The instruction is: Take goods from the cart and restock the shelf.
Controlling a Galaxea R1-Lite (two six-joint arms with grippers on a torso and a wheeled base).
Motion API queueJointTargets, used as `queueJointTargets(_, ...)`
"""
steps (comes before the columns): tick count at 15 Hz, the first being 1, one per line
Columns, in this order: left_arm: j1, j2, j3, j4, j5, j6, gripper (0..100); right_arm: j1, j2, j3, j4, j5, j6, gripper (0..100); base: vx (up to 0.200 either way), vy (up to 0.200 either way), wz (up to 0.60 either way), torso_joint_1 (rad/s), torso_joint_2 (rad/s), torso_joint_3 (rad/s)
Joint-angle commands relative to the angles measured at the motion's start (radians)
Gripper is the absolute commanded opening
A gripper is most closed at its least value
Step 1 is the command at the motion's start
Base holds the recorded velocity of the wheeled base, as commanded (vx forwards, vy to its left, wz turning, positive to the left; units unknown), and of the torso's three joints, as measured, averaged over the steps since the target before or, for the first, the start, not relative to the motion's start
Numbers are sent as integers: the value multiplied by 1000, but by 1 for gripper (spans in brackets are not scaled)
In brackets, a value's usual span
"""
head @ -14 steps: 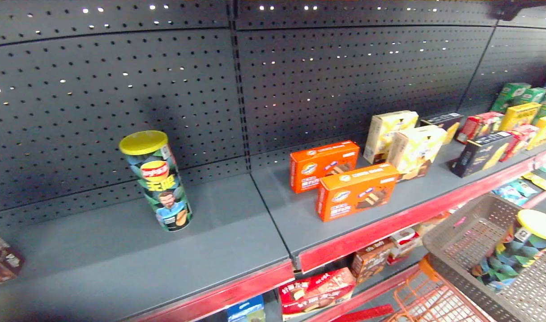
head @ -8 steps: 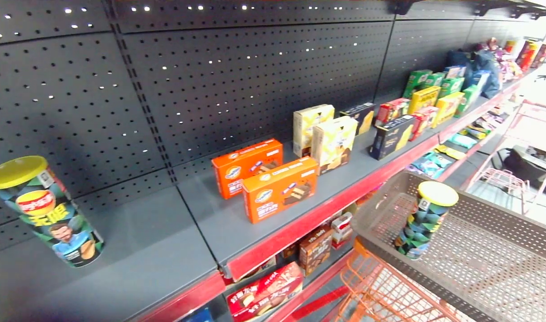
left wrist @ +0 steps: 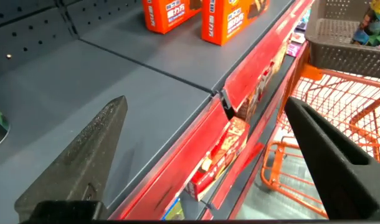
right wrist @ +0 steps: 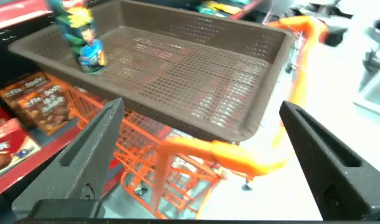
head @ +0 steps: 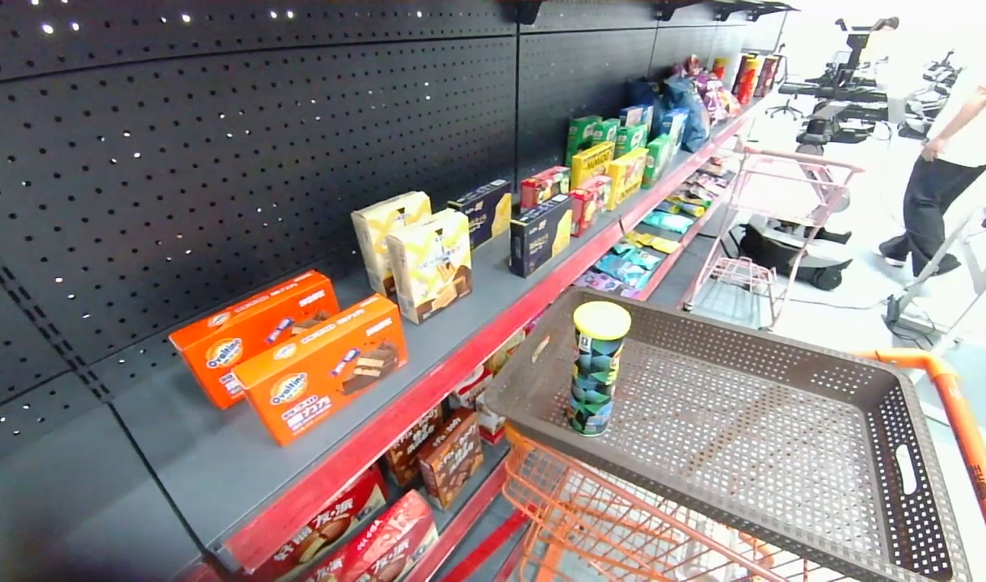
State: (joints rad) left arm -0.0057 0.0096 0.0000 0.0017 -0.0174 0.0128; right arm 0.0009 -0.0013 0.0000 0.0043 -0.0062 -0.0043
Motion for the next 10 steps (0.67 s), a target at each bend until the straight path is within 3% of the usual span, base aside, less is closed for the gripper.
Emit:
queueJointTargets(1,0,1,0,0,1,0,100,1,1,0,0,0,0,100,0,0,0,0,0,0)
queueJointTargets(2,0,1,0,0,1,1,100,1,1,0,0,0,0,100,0,0,0,0,0,0)
queueJointTargets(9,0,1,0,0,1,0,100,1,1,0,0,0,0,100,0,0,600,4,2,2)
queueJointTargets(10,0,1,0,0,1,0,100,1,1,0,-1,0,0,100,0,0,0,0,0,0)
